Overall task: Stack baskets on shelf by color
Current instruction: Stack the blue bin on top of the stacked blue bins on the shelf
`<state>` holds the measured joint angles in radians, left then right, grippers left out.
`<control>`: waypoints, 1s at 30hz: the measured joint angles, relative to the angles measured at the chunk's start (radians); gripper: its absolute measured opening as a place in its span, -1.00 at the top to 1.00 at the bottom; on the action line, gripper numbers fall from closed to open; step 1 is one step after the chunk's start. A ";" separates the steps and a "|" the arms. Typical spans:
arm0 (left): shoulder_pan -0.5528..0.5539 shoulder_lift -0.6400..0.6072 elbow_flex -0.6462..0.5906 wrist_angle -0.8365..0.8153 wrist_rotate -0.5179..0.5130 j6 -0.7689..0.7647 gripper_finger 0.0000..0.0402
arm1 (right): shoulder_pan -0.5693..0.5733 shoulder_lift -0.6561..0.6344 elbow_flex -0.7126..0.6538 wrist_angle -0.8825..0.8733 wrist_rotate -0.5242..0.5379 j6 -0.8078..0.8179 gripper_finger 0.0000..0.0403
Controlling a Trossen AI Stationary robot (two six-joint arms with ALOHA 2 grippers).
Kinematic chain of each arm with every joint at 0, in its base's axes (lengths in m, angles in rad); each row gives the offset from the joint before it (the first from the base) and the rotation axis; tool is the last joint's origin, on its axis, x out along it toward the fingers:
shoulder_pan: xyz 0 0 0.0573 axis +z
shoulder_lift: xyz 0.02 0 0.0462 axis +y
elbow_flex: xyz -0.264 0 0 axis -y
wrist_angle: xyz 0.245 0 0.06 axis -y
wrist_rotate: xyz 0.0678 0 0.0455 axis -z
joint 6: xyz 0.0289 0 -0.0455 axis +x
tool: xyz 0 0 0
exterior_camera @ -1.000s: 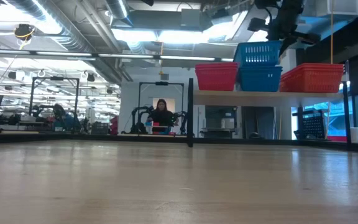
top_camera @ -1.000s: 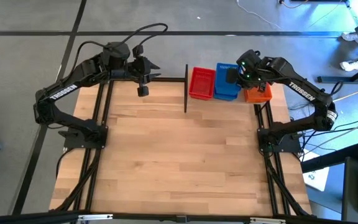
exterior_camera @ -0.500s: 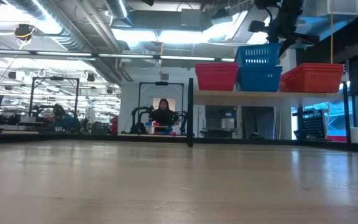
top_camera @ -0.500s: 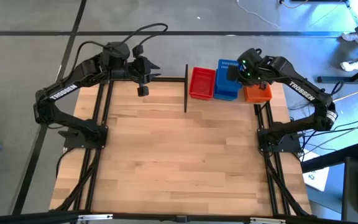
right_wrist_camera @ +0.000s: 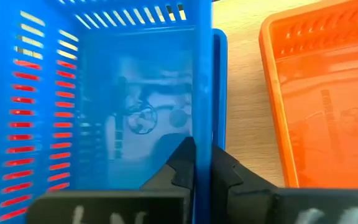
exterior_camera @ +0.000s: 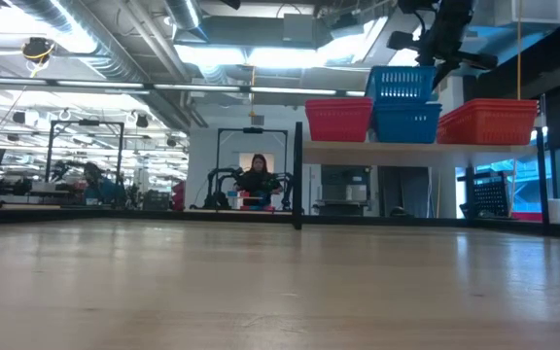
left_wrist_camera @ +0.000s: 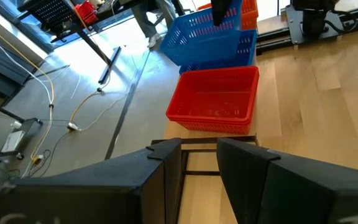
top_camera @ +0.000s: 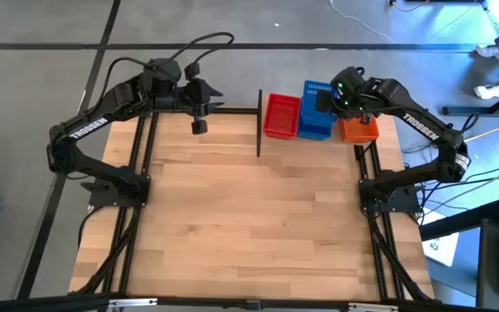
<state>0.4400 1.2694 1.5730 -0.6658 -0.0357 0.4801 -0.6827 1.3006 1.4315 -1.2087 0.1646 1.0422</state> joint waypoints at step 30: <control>0.000 0.000 0.000 0.000 0.000 0.000 0.52 | 0.000 0.000 -0.001 0.002 -0.010 -0.027 0.98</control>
<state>0.4400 1.2694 1.5730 -0.6655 -0.0357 0.4805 -0.6823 1.3006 1.4307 -1.2072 0.1545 1.0149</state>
